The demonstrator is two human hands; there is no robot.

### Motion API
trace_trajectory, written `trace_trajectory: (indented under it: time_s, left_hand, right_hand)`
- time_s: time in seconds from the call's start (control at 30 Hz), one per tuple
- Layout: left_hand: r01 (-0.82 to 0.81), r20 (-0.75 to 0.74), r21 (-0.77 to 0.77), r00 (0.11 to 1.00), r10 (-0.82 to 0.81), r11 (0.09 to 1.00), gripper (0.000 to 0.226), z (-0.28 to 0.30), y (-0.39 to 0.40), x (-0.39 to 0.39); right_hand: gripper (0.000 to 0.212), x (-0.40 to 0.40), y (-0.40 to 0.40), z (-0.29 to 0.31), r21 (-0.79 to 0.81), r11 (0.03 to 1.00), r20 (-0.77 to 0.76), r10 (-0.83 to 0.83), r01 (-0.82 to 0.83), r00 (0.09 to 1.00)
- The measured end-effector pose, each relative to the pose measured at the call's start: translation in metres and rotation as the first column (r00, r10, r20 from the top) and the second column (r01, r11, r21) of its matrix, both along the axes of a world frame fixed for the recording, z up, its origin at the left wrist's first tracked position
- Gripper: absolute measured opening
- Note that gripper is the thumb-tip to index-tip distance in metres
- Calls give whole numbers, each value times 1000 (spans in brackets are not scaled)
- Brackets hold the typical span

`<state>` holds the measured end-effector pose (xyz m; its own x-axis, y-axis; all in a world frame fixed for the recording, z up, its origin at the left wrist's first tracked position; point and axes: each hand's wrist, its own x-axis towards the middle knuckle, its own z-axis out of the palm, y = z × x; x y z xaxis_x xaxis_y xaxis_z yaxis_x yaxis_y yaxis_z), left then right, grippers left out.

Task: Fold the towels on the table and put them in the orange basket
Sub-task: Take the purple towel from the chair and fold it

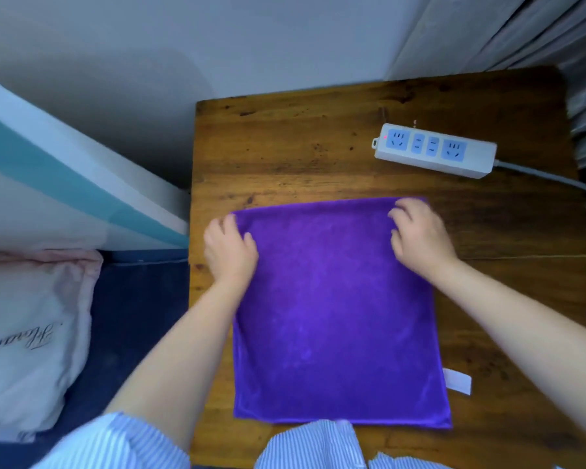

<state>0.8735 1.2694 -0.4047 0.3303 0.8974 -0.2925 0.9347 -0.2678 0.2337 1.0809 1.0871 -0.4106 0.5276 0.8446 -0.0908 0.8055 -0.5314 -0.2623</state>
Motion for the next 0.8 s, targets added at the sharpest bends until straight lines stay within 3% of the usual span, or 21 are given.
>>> trace_trajectory:
  time_s: [0.07, 0.13, 0.2, 0.27, 0.33, 0.47, 0.6, 0.7, 0.8]
  left_hand:
    - [197, 41, 25, 979, -198, 980, 37, -9, -41, -26]
    - [358, -35, -67, 932, -361, 931, 43, -20, -77, -59]
    - [454, -103, -89, 881, -462, 887, 48, -28, -104, -91]
    - [470, -138, -210, 854, -502, 857, 52, -33, -122, -119]
    - [405, -181, -261, 871, -457, 876, 59, -33, -127, -140]
    - [286, -111, -250, 941, -320, 925, 76, -39, -125, -161]
    - [16, 17, -205, 1000, -13, 979, 57, -42, -141, -172]
    - [-163, 173, -274, 961, 215, 948, 41, -37, -161, -179]
    - [-239, 273, -345, 900, 341, 907, 28, -35, -173, -192]
  right_hand:
    - [32, -37, -18, -11, -60, 991, 6, 117, -116, 993]
    - [37, -74, -37, -23, -106, 975, -10, 194, -194, 981]
    - [44, -103, -57, -35, -62, 968, 19, 245, -244, 969]
    - [45, -122, -72, -44, -65, 962, 58, 271, -267, 961]
    - [43, -134, -89, -55, -76, 965, 92, 257, -251, 962]
    - [44, -136, -106, -69, -102, 974, 137, 215, -202, 967]
    - [53, -142, -103, -64, -156, 975, 88, 175, -160, 981]
    - [53, -151, -108, -61, -164, 975, 80, 164, -150, 983]
    - [52, -165, -120, -66, -130, 975, 118, 194, -178, 974]
